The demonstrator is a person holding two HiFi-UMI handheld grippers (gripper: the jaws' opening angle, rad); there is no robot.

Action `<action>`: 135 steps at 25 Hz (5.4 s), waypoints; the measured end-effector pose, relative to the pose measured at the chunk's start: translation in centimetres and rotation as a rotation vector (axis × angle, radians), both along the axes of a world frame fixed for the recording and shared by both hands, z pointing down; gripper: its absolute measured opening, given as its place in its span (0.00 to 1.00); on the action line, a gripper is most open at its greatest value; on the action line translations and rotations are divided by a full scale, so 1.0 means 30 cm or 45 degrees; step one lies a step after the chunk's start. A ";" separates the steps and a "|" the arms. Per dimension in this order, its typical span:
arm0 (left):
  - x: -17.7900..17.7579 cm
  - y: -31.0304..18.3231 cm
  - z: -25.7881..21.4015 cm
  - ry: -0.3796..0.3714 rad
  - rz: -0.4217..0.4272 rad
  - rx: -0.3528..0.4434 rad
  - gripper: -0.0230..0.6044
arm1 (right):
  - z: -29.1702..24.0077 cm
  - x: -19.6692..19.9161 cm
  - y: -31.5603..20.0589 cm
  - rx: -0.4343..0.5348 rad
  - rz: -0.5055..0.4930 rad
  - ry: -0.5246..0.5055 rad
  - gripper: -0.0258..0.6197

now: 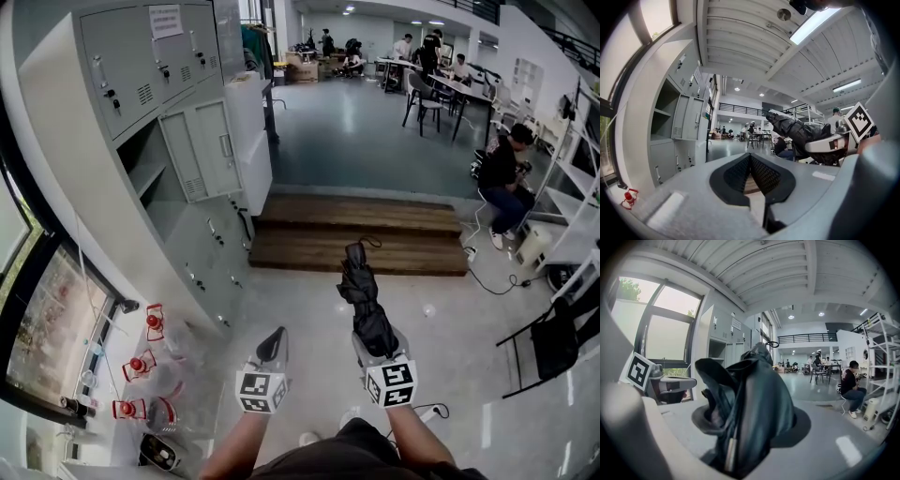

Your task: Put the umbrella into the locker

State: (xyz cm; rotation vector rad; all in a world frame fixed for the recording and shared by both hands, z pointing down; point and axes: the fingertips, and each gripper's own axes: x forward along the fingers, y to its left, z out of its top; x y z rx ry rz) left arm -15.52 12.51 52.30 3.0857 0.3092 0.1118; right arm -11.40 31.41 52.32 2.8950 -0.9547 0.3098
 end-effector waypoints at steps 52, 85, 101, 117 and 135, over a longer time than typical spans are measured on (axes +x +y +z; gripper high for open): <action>0.817 -0.468 0.022 -0.060 -0.396 0.020 0.04 | 0.069 0.954 -0.483 0.006 -0.394 -0.061 0.42; 0.725 -1.277 0.079 -0.070 -0.762 -0.050 0.04 | 0.099 1.032 -1.402 -0.090 -0.771 -0.092 0.42; 0.747 -1.511 0.078 -0.111 -1.164 -0.030 0.04 | 0.142 1.153 -1.837 -0.144 -1.216 -0.124 0.43; 0.705 -1.573 0.107 -0.151 -1.526 -0.030 0.04 | 0.166 1.206 -2.078 -0.142 -1.531 -0.150 0.43; 0.640 -1.711 0.116 -0.128 -1.648 -0.049 0.04 | 0.163 1.168 -2.277 -0.201 -1.648 -0.098 0.43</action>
